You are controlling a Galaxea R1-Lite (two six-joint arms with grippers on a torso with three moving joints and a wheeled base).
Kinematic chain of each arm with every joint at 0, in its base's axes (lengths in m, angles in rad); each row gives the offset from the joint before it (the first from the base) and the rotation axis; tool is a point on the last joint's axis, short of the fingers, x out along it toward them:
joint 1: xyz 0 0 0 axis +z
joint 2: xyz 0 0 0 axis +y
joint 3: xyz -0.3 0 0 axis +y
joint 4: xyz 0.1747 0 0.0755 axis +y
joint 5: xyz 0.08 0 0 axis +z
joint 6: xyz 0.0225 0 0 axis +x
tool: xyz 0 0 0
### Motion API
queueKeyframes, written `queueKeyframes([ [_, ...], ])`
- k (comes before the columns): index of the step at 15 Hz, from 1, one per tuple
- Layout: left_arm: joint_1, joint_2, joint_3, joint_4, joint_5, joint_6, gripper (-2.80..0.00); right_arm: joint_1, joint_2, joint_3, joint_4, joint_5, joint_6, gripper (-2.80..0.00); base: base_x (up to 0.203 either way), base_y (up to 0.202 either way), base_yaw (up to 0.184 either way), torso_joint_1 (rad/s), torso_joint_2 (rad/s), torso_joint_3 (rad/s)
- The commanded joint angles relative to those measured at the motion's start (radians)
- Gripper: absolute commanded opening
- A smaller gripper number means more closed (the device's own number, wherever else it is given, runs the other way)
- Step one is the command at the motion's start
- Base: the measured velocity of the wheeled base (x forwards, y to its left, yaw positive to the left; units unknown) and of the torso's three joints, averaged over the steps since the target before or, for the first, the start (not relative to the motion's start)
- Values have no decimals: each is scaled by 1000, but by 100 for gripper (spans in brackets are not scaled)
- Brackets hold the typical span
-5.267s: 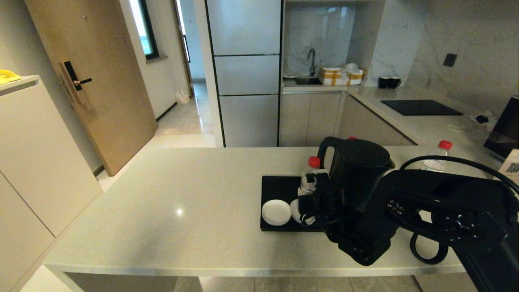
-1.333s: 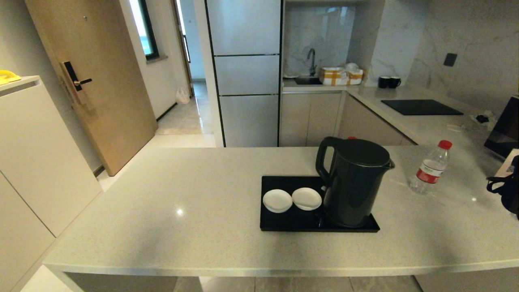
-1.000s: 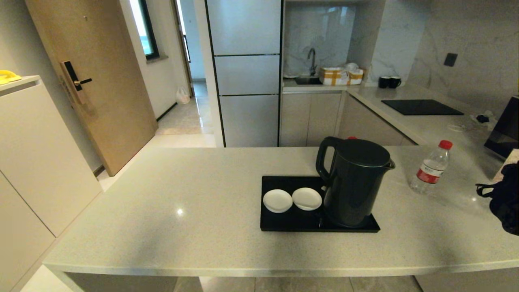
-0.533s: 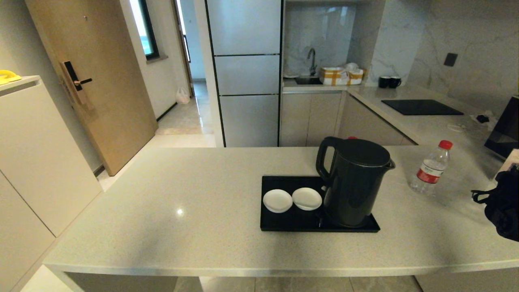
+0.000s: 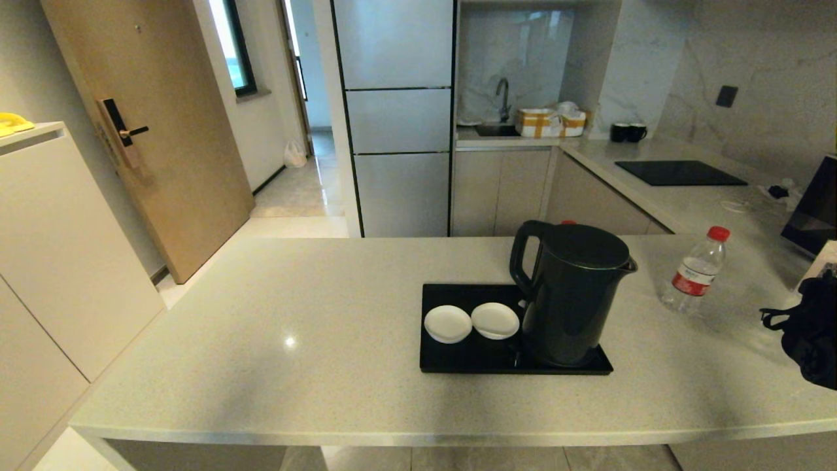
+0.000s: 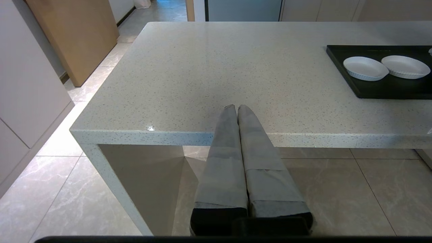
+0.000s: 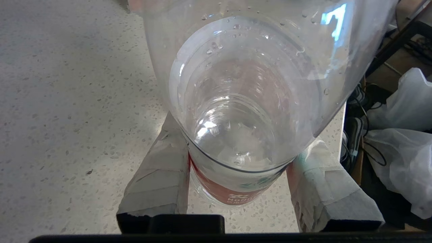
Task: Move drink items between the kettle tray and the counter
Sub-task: Place it on the right
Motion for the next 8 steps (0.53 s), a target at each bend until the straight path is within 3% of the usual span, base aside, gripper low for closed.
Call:
queueKeyframes([
  [1,0,0,0,1,0,0,-280,0,-3,-1,-6,-2,0,-280,0,0,0,0,0,0],
  [2,0,0,0,0,0,0,-280,0,-5,1,-6,-4,0,-280,0,0,0,0,0,0],
  [3,1,0,0,-1,0,0,-280,0,-4,1,-5,-4,0,0,0,0,0,0,0,0],
  [8,-1,0,0,-1,0,0,-280,-1,2,-8,-2,-17,-2,0,0,0,0,0,0,0],
])
